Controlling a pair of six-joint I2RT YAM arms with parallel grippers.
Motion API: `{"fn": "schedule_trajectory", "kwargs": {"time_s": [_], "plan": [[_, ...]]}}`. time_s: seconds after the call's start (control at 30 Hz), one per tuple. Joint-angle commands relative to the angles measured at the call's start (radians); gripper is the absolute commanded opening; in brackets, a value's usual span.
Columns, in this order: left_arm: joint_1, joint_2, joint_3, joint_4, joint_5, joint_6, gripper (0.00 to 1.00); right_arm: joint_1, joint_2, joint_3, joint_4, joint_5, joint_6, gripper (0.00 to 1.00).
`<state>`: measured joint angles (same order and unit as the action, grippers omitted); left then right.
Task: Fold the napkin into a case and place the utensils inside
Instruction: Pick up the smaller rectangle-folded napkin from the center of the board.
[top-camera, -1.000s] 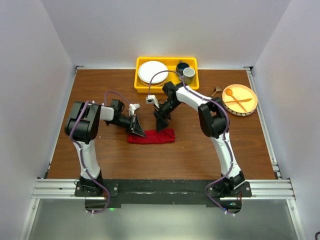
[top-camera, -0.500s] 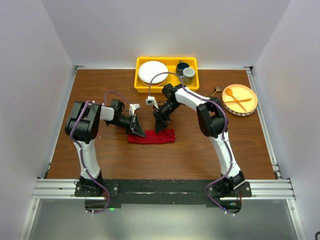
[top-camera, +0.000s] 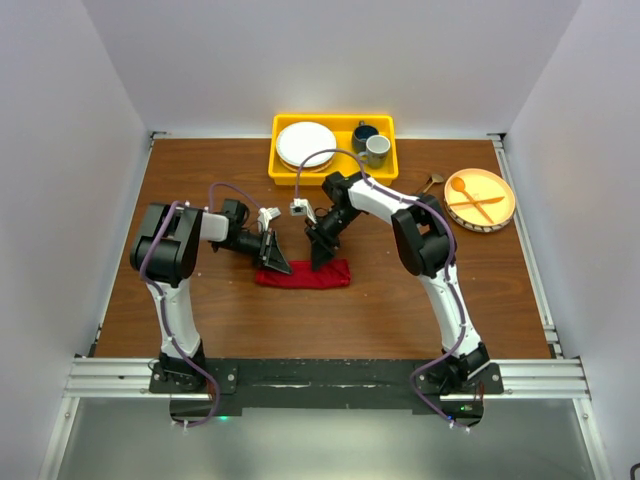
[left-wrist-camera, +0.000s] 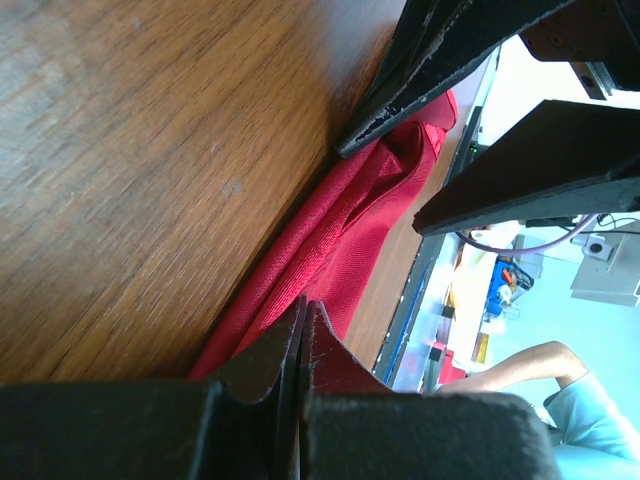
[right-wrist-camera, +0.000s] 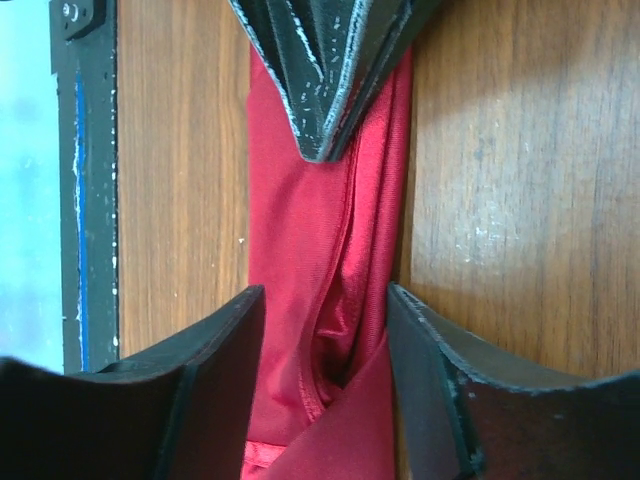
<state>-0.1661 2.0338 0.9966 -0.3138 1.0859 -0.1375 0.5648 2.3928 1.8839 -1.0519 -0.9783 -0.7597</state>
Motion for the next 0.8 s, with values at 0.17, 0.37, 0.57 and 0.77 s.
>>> {"fn": "schedule_trajectory", "kwargs": {"time_s": [0.17, 0.37, 0.57, 0.77], "plan": [[-0.010, 0.062, -0.026, 0.042, -0.262, 0.079, 0.00, 0.010, 0.040, 0.003, -0.003, 0.090, 0.014, 0.37], [-0.010, 0.055, -0.035, 0.053, -0.258, 0.065, 0.00, 0.010, 0.058, 0.029, -0.017, 0.098, 0.028, 0.04], [-0.010, -0.013, -0.064, 0.110, -0.186, 0.039, 0.11, 0.009, 0.029, 0.029, -0.017, 0.093, 0.057, 0.00], [0.020, -0.237, -0.087, 0.177, -0.106, -0.013, 0.52, 0.010, -0.098, -0.046, 0.102, 0.168, 0.118, 0.00]]}}
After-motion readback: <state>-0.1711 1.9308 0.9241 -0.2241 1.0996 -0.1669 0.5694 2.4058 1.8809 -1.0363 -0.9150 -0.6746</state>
